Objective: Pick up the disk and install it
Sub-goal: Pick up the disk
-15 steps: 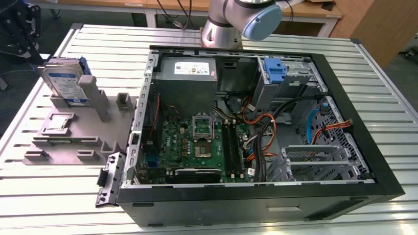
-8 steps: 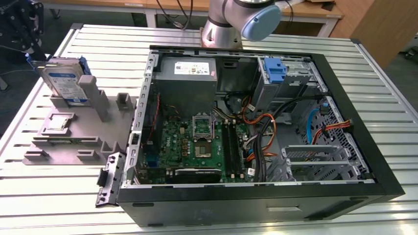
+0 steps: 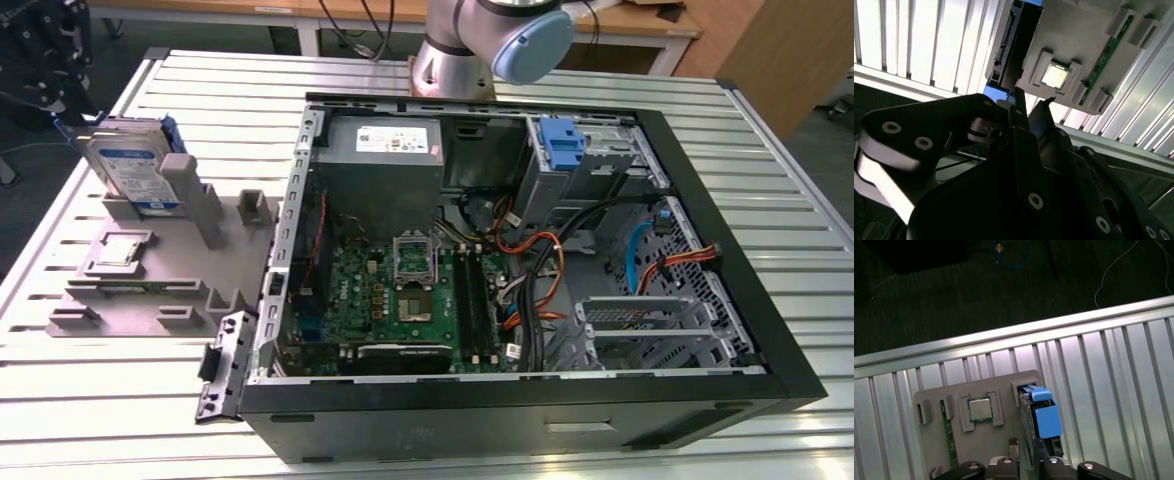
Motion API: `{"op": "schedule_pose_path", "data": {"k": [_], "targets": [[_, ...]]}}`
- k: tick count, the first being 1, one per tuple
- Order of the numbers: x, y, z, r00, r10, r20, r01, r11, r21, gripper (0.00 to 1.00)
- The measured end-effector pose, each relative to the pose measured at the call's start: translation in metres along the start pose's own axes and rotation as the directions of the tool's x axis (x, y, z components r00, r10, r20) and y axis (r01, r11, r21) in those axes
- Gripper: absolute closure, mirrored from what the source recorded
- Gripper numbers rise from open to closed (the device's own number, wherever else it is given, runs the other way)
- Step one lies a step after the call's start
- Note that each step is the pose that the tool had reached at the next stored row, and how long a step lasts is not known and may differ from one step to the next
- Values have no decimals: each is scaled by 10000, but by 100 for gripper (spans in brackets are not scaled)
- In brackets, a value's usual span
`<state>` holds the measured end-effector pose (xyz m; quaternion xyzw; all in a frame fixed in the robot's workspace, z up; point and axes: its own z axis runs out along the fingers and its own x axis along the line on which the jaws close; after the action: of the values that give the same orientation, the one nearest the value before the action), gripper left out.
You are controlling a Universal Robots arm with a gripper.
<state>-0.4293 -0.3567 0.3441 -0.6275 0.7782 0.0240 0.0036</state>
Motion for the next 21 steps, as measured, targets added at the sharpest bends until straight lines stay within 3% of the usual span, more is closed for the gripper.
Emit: {"op": "schedule_pose_path", "data": {"k": [3,5,6,10,17,21], "targets": [[-29,32,12,10000,-1,1,1,10000,1,59],[-61,69,30,10000,-2,2,2,10000,3,59],[-79,90,46,10000,-1,5,1,10000,1,53],[-129,136,108,10000,-4,72,4,10000,-14,53],[-130,185,210,9995,-207,247,208,9998,-57,53],[-134,191,277,9991,-331,269,333,9994,-49,53]]}}
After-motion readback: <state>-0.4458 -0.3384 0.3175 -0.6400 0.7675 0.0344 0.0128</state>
